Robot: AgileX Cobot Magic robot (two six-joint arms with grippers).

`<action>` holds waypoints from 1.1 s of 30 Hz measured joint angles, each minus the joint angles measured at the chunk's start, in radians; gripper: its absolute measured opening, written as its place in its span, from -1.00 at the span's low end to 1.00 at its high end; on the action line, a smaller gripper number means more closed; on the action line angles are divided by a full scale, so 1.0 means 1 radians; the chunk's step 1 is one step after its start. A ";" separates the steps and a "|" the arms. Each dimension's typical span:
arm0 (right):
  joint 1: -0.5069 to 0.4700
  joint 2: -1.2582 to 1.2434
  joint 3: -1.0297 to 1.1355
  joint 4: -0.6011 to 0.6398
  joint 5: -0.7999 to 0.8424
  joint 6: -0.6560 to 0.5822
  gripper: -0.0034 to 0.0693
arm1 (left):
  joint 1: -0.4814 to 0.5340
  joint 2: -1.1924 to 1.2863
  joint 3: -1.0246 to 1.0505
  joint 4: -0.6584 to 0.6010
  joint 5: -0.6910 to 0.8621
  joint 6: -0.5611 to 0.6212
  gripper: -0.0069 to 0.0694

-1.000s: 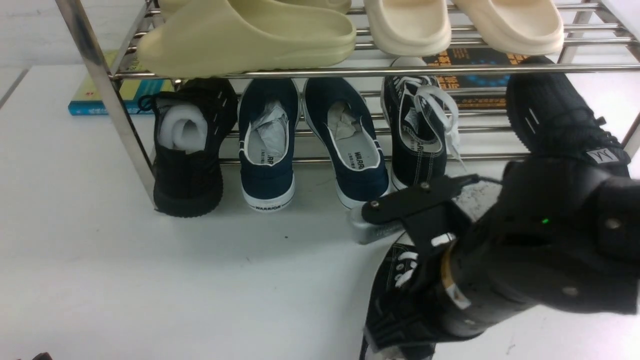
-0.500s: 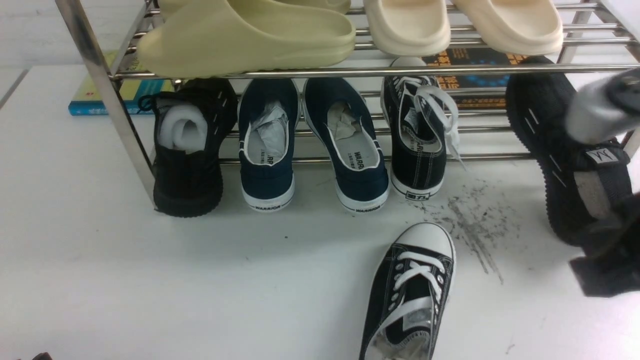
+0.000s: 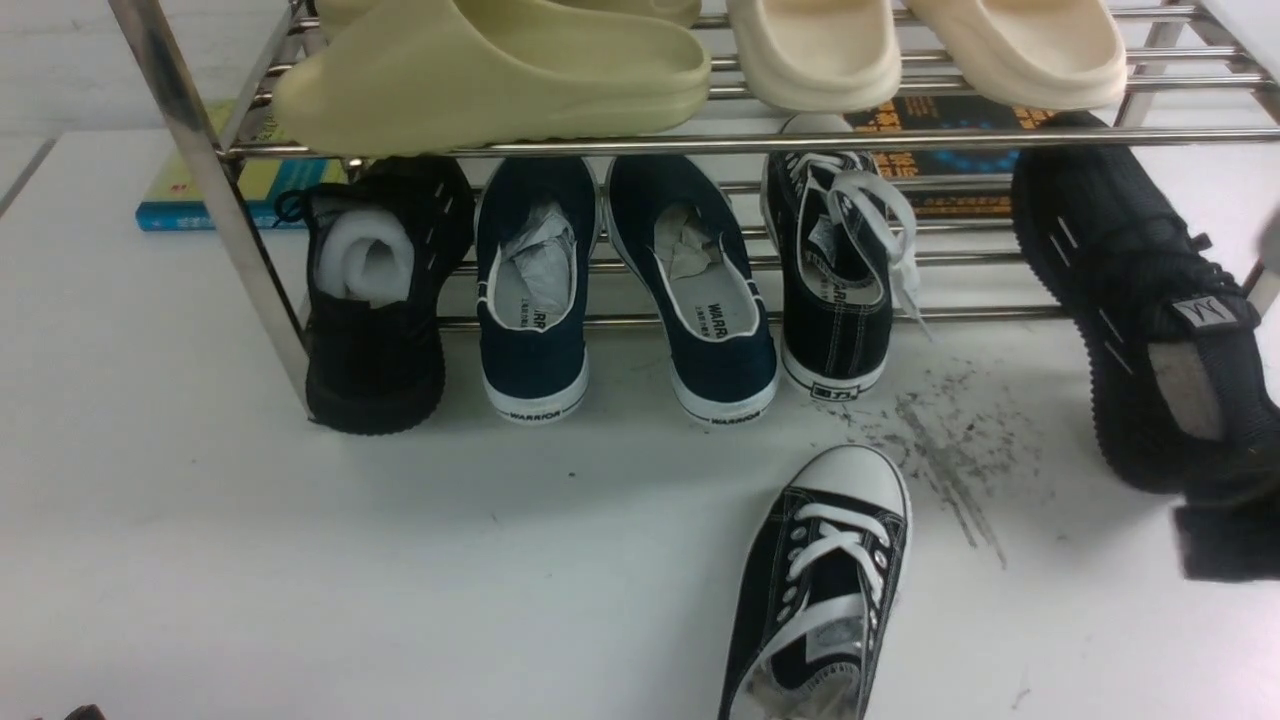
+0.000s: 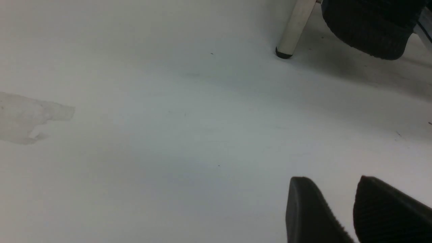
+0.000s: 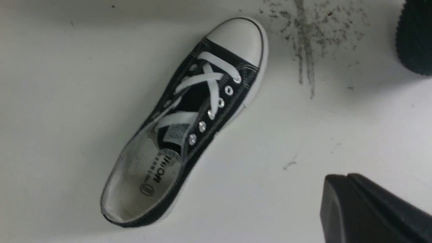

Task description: Take the shoes off the shelf with your hand on the white table.

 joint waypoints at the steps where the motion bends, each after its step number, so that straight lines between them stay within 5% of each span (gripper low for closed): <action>1: -0.003 0.018 -0.004 0.000 -0.010 0.000 -0.92 | 0.000 0.000 0.000 0.000 0.000 0.000 -0.19; 8: -0.155 0.331 -0.248 0.021 -0.067 -0.053 -0.77 | 0.000 0.000 0.000 0.000 0.000 0.000 -0.19; 15: -0.343 0.637 -0.476 0.195 -0.105 -0.250 -0.28 | 0.000 0.000 0.000 0.000 0.000 0.000 -0.19; 20: -0.402 0.752 -0.546 0.211 -0.188 -0.277 -0.02 | 0.000 0.000 0.000 0.000 0.000 0.000 -0.19; 33: -0.446 0.863 -0.556 0.192 -0.399 -0.260 0.04 | 0.000 0.000 0.000 0.000 0.000 0.000 -0.19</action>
